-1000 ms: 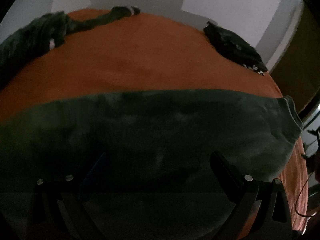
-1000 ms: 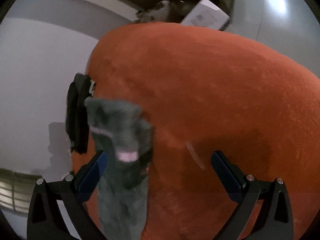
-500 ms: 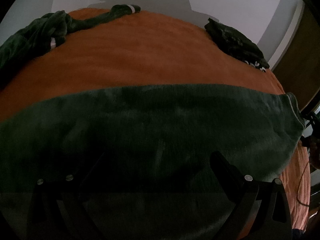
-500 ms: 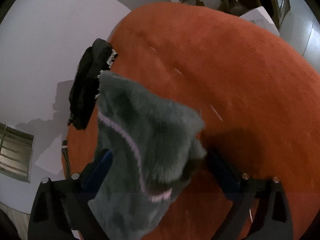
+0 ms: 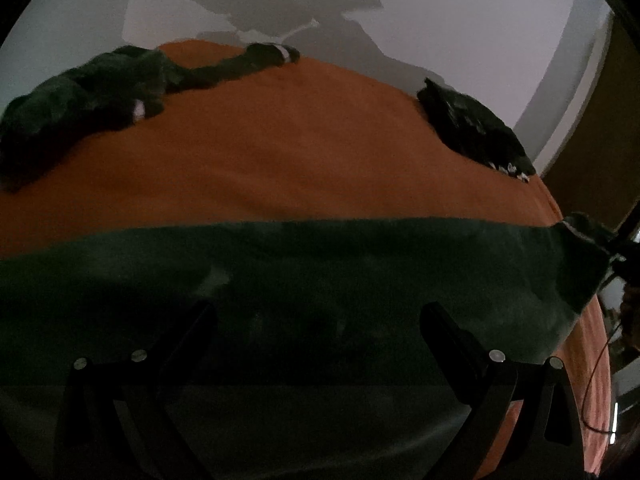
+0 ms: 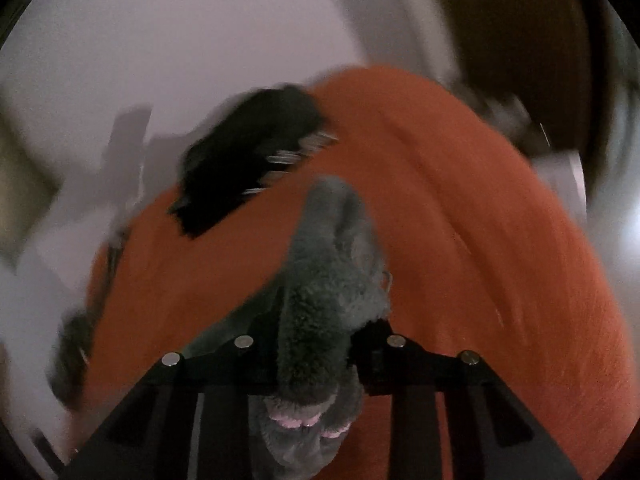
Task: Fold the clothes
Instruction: 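Grasp the striped cuff end with the right gripper and lift it, then fold the striped cuff end over the fleece strip with the right gripper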
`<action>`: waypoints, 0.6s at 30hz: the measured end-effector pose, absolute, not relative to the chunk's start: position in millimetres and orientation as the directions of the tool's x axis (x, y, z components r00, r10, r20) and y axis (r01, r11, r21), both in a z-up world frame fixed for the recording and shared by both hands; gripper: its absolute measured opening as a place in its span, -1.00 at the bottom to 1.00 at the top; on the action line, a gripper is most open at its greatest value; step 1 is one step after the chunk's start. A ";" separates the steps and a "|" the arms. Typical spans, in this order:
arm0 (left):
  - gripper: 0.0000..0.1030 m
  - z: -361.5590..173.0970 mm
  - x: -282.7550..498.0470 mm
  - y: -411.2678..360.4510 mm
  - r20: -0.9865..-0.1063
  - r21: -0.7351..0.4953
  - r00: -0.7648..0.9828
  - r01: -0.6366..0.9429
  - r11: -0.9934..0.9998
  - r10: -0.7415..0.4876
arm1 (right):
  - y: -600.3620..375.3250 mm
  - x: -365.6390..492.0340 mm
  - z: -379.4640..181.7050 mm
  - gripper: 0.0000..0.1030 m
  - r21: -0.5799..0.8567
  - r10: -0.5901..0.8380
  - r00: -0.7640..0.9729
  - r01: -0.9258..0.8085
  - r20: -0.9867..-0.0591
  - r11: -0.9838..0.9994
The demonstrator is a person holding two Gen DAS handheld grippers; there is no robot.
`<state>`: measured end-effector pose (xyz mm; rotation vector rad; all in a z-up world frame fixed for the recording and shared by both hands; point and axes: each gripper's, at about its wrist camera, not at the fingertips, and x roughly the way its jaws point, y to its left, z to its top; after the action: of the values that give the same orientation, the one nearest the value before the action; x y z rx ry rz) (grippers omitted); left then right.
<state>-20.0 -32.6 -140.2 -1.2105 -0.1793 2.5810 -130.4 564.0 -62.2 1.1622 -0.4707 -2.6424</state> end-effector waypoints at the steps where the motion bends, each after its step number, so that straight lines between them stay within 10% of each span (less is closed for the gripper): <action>1: 0.98 -137.9 -18.2 -36.6 -0.731 -0.232 -0.612 -0.192 -0.954 0.301 | 540.1 -122.8 -48.7 -0.48 0.330 -0.339 -0.674 0.147 -0.656 -0.932; 10: 0.98 -118.0 8.0 -87.8 -0.713 -0.212 -0.669 -0.078 -0.974 0.209 | 281.8 9.1 -52.0 -0.48 -0.144 -0.493 -0.538 0.762 -0.684 -0.632; 18: 0.98 -113.4 25.8 -120.9 -0.716 -0.232 -0.678 0.004 -0.973 0.168 | 198.0 45.5 -123.6 0.14 0.002 -0.412 -0.184 0.911 -0.893 -0.411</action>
<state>25.8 -120.9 -113.4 -1.2181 -0.3294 2.7782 45.5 198.0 -123.6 1.0834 0.6972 -1.7586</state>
